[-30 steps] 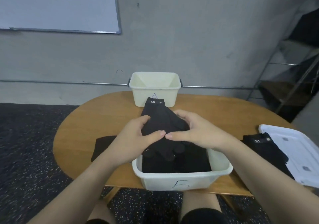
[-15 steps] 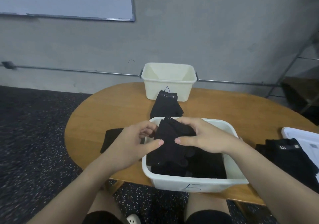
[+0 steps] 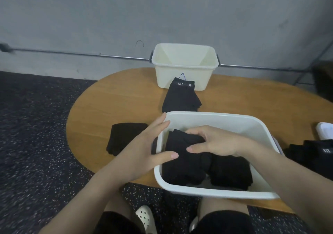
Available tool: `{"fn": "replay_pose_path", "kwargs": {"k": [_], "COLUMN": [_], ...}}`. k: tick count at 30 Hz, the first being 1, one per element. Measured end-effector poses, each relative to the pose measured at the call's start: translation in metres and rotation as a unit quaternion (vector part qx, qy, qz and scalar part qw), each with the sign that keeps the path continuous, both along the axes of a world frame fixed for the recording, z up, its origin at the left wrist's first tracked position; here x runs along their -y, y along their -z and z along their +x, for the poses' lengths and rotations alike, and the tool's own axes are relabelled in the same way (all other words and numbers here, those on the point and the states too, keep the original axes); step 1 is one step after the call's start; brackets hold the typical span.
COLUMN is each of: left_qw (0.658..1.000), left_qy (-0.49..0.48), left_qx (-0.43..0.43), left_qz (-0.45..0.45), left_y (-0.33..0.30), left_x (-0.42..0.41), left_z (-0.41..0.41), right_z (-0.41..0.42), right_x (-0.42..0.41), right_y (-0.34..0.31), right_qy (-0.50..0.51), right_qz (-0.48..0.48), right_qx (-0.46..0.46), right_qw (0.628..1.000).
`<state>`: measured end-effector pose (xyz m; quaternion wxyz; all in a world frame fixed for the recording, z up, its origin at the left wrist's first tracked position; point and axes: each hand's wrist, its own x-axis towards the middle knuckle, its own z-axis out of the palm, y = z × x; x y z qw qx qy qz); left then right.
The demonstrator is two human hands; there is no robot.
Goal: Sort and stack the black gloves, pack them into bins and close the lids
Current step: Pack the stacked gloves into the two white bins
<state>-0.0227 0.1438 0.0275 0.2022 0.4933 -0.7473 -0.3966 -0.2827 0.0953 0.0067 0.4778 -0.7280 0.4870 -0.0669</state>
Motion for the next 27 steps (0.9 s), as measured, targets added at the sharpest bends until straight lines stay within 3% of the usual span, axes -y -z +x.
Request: {"fn": "replay_pose_path", "kwargs": {"k": [14, 18, 21, 27], "left_qw": [0.996, 0.995, 0.994, 0.995], "left_qy": [-0.011, -0.017, -0.014, -0.018], "left_qx": [-0.087, -0.101, -0.104, -0.092], "left_qz": [0.024, 0.021, 0.018, 0.019], "left_y": [0.011, 0.014, 0.014, 0.016], "left_x": [-0.005, -0.005, -0.004, -0.006], "left_z": [0.0, 0.0, 0.001, 0.0], "right_z": [0.021, 0.021, 0.018, 0.02], "right_x": [-0.004, -0.005, -0.007, -0.015], "right_y": [0.034, 0.027, 0.022, 0.033], "right_qy": [0.013, 0.016, -0.009, -0.067], "right_qz": [-0.075, -0.11, -0.095, -0.077], "right_qx": [-0.047, -0.017, 0.025, -0.027], "right_qw": [0.996, 0.994, 0.995, 0.994]}}
